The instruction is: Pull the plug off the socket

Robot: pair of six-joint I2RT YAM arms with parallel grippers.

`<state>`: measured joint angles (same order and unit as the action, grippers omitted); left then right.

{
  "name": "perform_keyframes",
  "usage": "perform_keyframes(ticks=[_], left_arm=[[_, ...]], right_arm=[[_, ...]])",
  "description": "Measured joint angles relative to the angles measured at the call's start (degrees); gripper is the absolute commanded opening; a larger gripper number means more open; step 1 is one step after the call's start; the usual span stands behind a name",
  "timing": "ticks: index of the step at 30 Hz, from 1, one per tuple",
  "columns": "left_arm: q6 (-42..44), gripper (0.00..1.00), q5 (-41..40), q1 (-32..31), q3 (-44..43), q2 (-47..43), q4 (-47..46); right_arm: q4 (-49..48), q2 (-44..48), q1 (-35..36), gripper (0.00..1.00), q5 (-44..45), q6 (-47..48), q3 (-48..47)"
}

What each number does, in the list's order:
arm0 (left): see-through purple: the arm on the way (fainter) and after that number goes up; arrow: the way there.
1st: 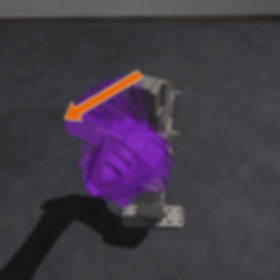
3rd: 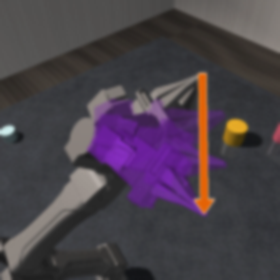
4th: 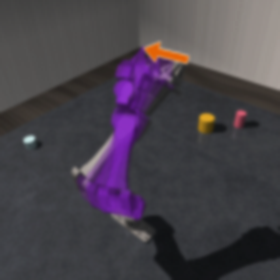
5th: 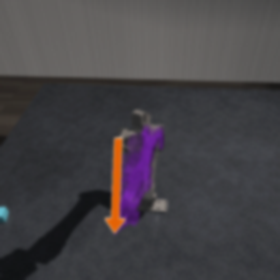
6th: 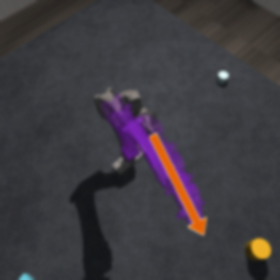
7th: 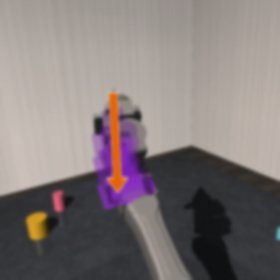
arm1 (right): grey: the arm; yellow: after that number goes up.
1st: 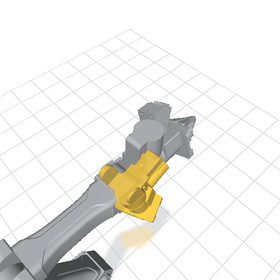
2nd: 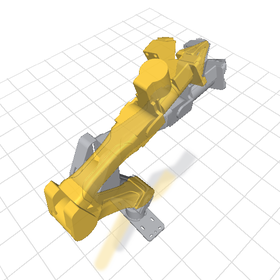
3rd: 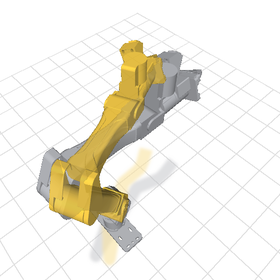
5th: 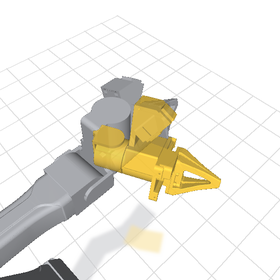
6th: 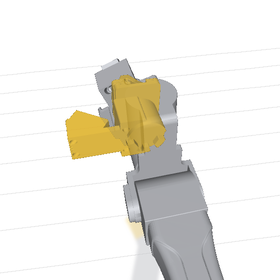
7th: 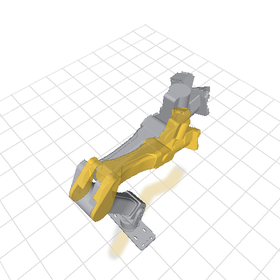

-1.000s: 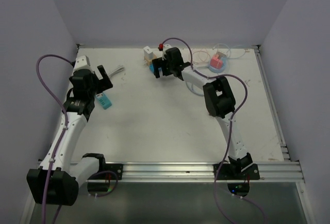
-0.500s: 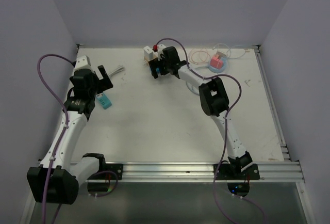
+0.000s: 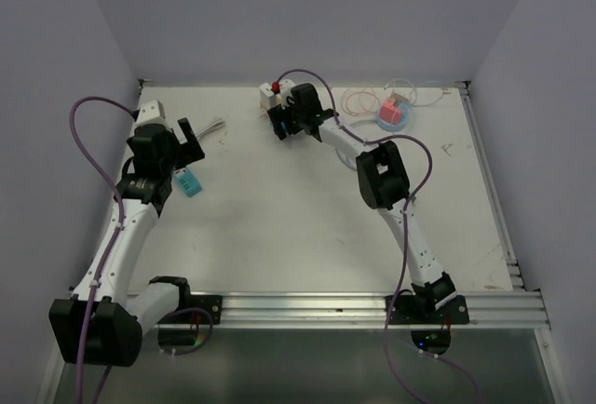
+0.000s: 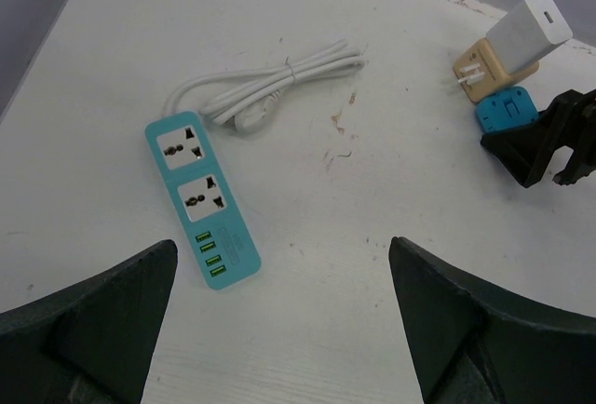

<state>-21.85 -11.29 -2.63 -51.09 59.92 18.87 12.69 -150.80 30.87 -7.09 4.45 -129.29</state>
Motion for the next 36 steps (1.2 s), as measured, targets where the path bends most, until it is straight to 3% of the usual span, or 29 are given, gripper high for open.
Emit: perform_keyframes(ticks=[5,8,12,20,28,34,35,36], left_arm=[[0.0,0.99,0.5,0.2,0.0,0.2,0.0],[0.0,0.99,0.7,0.5,0.0,0.3,-0.3],[0.0,0.99,1.2,0.8,0.0,0.5,-0.4],[0.0,0.99,3.3,1.2,0.2,0.8,-1.0],[0.5,1.0,10.3,1.4,0.4,2.6,-2.3],[0.4,1.0,17.5,1.4,1.0,6.0,-3.6],[0.4,1.0,18.8,1.4,1.2,6.6,-3.7],[0.4,1.0,19.8,1.4,1.3,7.1,-3.6]], right_arm=[[-0.5,0.0,0.1,0.38,0.1,0.8,0.5],[-1.9,0.5,0.2,0.28,0.0,1.2,1.9],[-4.8,4.2,0.3,0.23,0.0,1.4,8.8],[-6.3,18.1,2.9,0.22,-0.2,1.5,30.4],[-9.4,32.3,10.0,0.24,-0.6,1.2,52.3],[-10.8,40.7,13.6,0.38,-0.5,-0.3,63.8],[-10.8,41.8,13.9,0.42,-0.4,-0.8,65.1],[-10.5,42.9,14.2,0.53,-0.4,-1.2,66.3]])
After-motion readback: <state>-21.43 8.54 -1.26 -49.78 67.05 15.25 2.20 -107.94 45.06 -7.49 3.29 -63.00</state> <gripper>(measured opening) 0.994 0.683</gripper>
